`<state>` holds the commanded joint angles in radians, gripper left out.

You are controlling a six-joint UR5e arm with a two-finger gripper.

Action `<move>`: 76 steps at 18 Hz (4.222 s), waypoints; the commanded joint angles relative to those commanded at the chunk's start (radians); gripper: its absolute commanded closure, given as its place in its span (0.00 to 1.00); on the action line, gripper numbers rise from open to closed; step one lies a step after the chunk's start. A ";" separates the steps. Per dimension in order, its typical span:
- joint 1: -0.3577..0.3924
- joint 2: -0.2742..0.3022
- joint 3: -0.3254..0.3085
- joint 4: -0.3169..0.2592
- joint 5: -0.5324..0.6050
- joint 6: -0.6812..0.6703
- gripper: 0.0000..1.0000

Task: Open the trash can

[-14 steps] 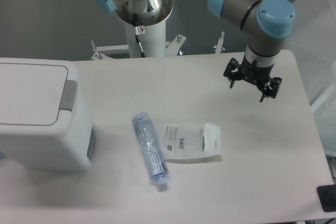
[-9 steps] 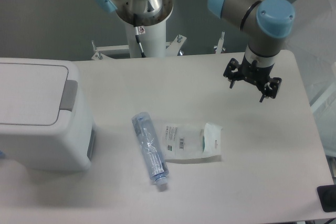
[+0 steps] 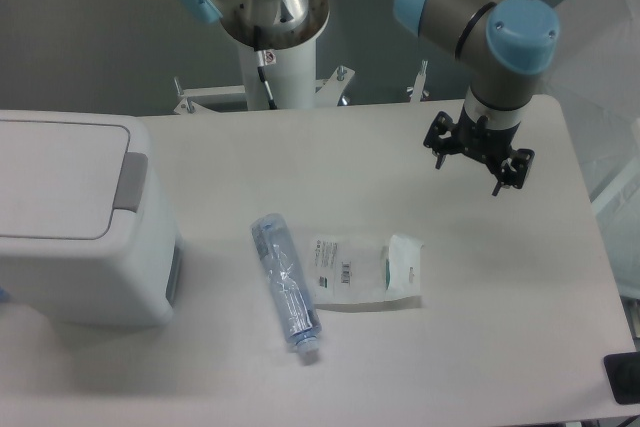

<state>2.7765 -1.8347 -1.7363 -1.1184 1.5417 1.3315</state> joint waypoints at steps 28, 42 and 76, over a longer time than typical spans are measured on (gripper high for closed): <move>-0.282 0.012 0.411 -0.294 -0.314 -0.702 0.00; -0.449 0.038 0.391 -0.281 -0.403 -0.943 0.00; -0.502 0.091 0.294 -0.271 -0.430 -0.974 0.00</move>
<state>2.2749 -1.7441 -1.4419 -1.3898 1.1121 0.3575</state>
